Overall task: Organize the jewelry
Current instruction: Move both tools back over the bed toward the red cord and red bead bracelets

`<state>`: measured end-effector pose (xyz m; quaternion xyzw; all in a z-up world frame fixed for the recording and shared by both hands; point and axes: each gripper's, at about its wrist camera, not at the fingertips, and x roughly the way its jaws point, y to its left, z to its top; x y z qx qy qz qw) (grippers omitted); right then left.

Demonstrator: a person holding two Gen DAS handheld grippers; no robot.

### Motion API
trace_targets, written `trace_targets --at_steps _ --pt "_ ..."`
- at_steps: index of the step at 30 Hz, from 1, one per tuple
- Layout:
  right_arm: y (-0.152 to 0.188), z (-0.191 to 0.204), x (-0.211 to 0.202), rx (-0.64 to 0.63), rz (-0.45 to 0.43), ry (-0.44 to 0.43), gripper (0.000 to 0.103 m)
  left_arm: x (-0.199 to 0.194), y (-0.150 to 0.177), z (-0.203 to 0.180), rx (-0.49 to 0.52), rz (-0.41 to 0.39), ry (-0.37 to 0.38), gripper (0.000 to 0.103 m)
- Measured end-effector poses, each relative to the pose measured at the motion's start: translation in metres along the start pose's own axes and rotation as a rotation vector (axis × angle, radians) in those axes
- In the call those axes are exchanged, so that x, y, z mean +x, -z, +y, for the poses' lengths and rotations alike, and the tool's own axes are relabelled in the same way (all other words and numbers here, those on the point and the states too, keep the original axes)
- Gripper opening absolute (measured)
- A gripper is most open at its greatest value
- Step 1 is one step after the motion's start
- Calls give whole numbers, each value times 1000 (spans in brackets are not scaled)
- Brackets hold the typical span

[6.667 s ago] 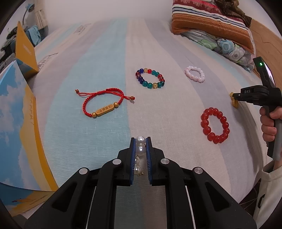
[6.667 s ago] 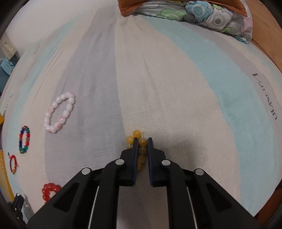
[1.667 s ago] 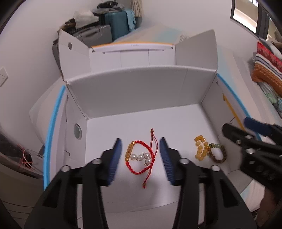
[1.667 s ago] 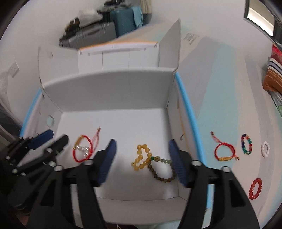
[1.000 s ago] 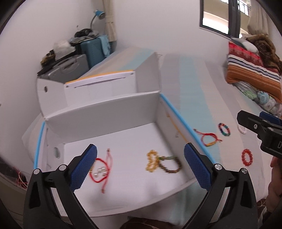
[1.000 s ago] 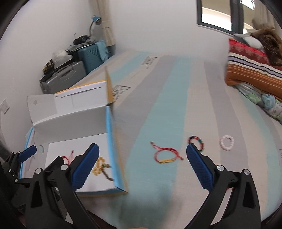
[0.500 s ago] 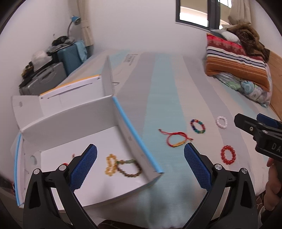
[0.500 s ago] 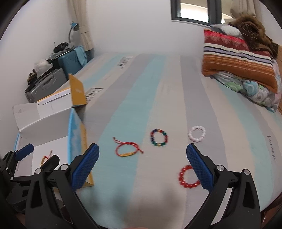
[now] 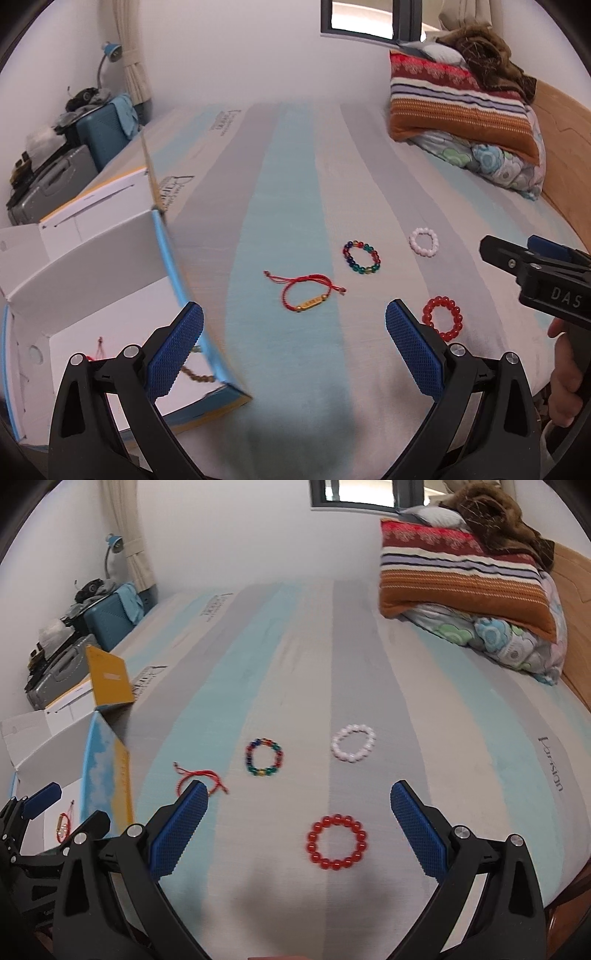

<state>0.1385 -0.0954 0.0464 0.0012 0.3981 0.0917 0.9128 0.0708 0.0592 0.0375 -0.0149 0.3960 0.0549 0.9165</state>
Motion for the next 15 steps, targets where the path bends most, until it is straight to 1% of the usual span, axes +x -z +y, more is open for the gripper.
trace_targets --at_steps 7,15 --pt "8 -31 18 21 21 38 95 28 1 -22 20 38 50 97" --pt "28 -51 52 13 66 71 95 58 5 -34 15 54 89 97"
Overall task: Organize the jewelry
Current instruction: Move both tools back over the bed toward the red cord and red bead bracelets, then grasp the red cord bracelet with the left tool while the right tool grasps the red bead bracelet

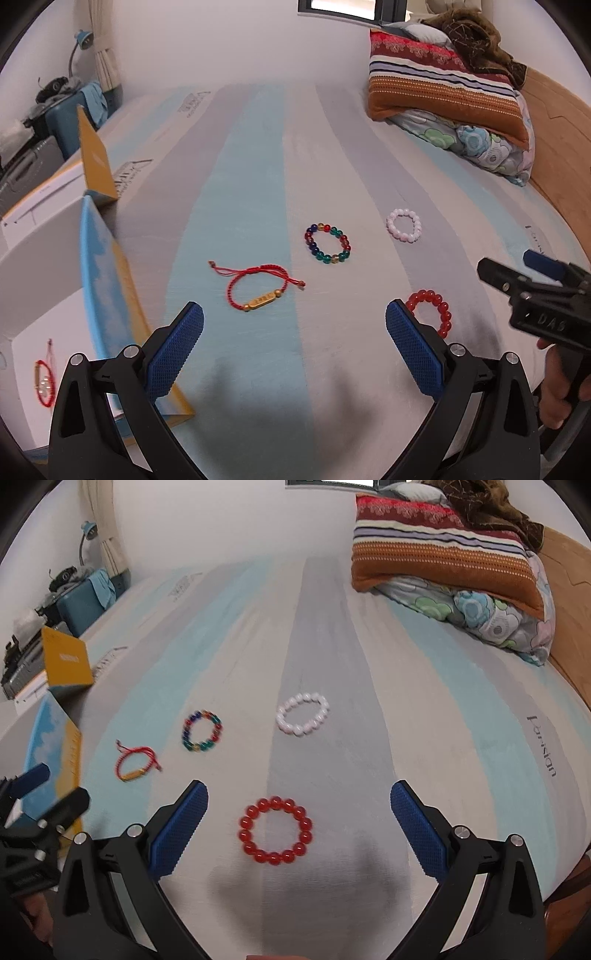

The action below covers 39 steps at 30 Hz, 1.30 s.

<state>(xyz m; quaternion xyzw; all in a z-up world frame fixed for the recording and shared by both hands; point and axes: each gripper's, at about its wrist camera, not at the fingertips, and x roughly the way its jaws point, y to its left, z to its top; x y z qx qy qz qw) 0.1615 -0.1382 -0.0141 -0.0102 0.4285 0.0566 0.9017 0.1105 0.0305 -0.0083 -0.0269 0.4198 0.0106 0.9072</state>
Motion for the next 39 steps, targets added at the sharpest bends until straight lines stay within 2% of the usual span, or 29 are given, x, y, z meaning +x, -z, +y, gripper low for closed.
trace_targets --at_steps 8,13,24,30,31,32,39 --pt "18 -8 45 12 69 -5 95 40 0 7 -31 47 -4 97" --pt "24 -6 65 -4 100 1 95 72 -4 7 -14 77 -27 97" --pt "35 4 86 -59 134 12 95 118 -2 18 -40 117 -32 97" --pt "42 4 99 -67 177 8 76 130 0 24 -46 112 -39 96" --pt "42 4 100 -66 177 7 76 130 0 25 -50 112 -40 95" --pt "43 4 100 -66 176 6 75 132 1 27 -54 114 -42 92" --pt "47 9 97 -68 165 -13 52 130 5 31 -53 127 -69 71"
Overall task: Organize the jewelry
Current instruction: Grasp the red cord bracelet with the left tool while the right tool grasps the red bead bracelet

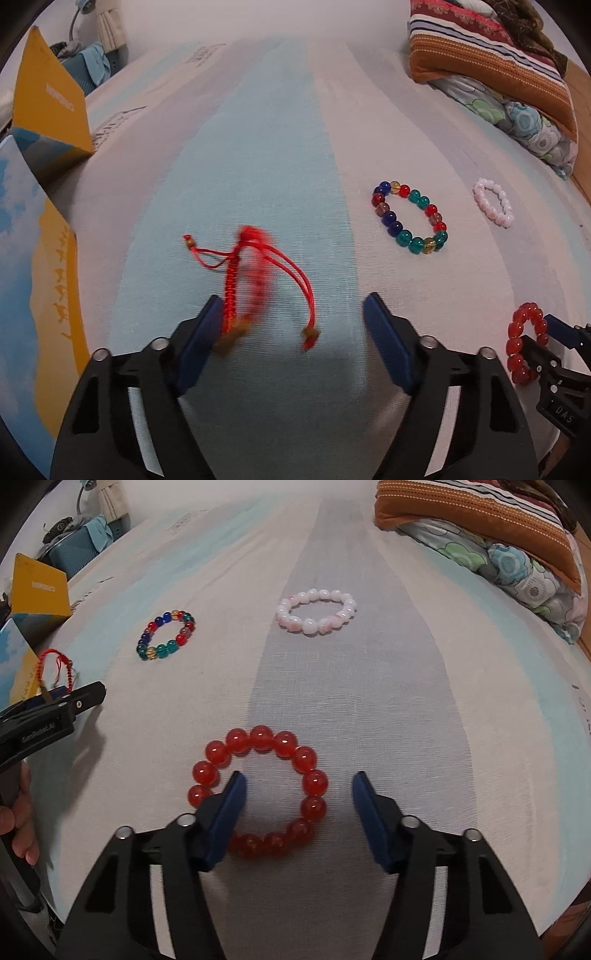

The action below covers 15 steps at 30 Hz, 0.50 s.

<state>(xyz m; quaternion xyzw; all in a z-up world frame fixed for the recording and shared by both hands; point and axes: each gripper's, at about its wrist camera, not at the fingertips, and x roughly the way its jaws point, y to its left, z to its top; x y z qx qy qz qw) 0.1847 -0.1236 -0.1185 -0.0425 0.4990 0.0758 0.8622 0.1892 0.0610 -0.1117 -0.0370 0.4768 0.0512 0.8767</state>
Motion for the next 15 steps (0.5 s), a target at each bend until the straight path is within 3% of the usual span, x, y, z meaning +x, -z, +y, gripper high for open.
trace_targets --at_steps 7,13,15 --pt "5 3 -4 5 -13 16 31 -3 1 1 -8 4 -4 45" --pt "4 -3 -5 35 -22 35 13 -6 0 2 -16 23 30 7" --pt "4 -6 -6 45 -25 25 13 -7 -1 3 -23 20 39 6"
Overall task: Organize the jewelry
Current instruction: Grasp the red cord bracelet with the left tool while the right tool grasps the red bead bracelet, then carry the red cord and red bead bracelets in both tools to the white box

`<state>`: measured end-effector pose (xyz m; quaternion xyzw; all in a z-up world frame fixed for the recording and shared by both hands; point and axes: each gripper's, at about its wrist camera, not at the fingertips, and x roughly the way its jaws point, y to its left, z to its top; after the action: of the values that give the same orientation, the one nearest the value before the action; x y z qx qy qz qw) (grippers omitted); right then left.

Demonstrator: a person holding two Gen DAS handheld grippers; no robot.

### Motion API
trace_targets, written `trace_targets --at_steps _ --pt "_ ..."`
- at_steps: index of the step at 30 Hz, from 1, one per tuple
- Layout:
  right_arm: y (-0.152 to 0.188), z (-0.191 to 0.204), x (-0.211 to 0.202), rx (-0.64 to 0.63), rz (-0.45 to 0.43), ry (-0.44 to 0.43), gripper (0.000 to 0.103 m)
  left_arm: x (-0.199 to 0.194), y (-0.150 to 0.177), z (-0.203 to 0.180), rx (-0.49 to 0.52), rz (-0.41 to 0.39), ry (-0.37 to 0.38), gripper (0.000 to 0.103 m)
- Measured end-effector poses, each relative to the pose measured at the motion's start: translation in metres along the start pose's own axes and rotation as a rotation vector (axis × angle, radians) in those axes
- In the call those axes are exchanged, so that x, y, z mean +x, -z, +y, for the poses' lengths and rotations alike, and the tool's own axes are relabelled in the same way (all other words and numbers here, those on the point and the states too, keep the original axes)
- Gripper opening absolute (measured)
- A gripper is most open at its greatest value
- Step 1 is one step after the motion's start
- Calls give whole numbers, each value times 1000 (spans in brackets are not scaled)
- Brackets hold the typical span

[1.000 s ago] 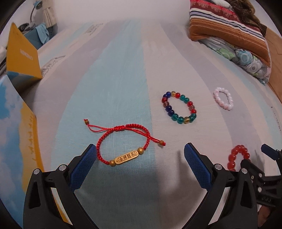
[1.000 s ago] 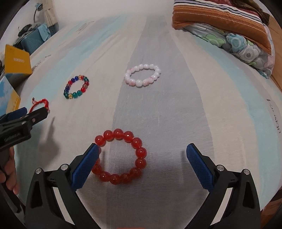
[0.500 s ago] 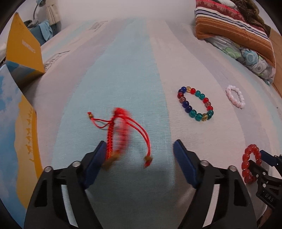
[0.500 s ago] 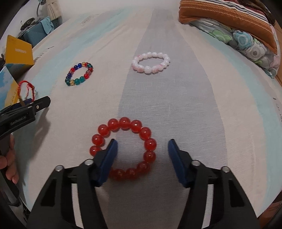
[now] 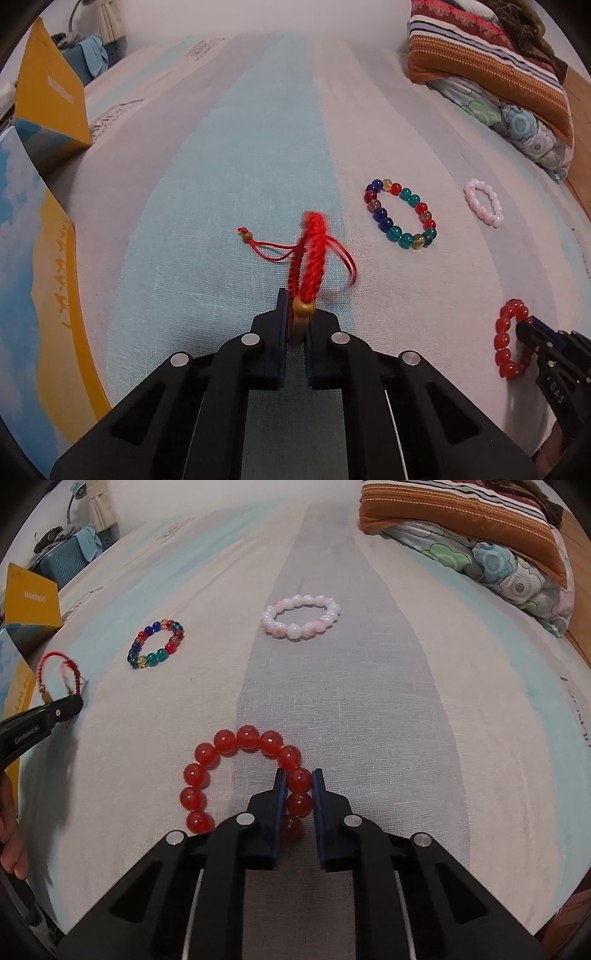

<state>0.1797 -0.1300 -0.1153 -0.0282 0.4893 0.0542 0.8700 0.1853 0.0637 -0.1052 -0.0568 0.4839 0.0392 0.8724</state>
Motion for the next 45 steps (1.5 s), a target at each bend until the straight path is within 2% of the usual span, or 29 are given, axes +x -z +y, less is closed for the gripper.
trace_targets --at_steps 13,20,24,32,45 --pt "-2 -2 -13 18 -62 -28 13 -16 0 -3 19 -30 28 6" --pt "-5 1 -31 12 -97 -84 13 -23 -2 -10 36 -26 37 6" --pt "-9 3 -42 15 -77 -143 13 -30 -3 -12 38 -17 43 6" --pt "-14 8 -61 15 -79 -160 13 -48 -3 -28 84 -19 53 6" --pt "-19 5 -85 29 -99 -142 13 -80 -2 -27 87 -44 57 6"
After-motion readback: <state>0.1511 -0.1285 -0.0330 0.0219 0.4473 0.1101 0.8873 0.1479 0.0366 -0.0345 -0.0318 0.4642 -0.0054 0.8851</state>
